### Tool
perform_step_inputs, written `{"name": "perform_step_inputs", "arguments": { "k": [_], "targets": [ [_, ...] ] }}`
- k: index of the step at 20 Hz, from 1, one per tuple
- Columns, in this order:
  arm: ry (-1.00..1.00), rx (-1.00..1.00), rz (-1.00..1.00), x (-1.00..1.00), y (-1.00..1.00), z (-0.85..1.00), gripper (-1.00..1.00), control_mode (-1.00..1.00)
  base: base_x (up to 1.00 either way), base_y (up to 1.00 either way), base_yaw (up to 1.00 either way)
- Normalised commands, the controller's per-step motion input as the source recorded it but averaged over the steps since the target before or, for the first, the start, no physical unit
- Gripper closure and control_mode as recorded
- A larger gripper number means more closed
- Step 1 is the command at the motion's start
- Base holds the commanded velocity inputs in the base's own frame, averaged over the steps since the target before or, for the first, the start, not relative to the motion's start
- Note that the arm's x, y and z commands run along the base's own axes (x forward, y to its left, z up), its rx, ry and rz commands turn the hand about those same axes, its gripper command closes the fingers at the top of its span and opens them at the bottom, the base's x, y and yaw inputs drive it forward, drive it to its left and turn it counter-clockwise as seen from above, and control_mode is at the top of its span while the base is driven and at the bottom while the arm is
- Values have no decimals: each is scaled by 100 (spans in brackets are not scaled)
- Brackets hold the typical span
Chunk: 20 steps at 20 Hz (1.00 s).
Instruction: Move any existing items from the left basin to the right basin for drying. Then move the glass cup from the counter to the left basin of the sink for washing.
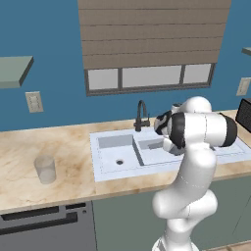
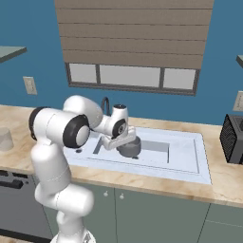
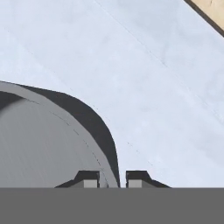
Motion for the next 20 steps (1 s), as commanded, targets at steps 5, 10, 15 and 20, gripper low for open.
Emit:
{"name": "perform_step_inputs", "arguments": {
  "k": [5,10,15,20],
  "targets": [
    [-1,0,0,25,0,-31,100,-100,0,0,0],
    [-8,0,1,1,0,-29,100,-100,0,0,0],
    [-9,0,0,0,0,-25,-100,-100,0,0,0],
    [-9,0,0,0,2,8,-100,-100,0,0,0]
  ]
}}
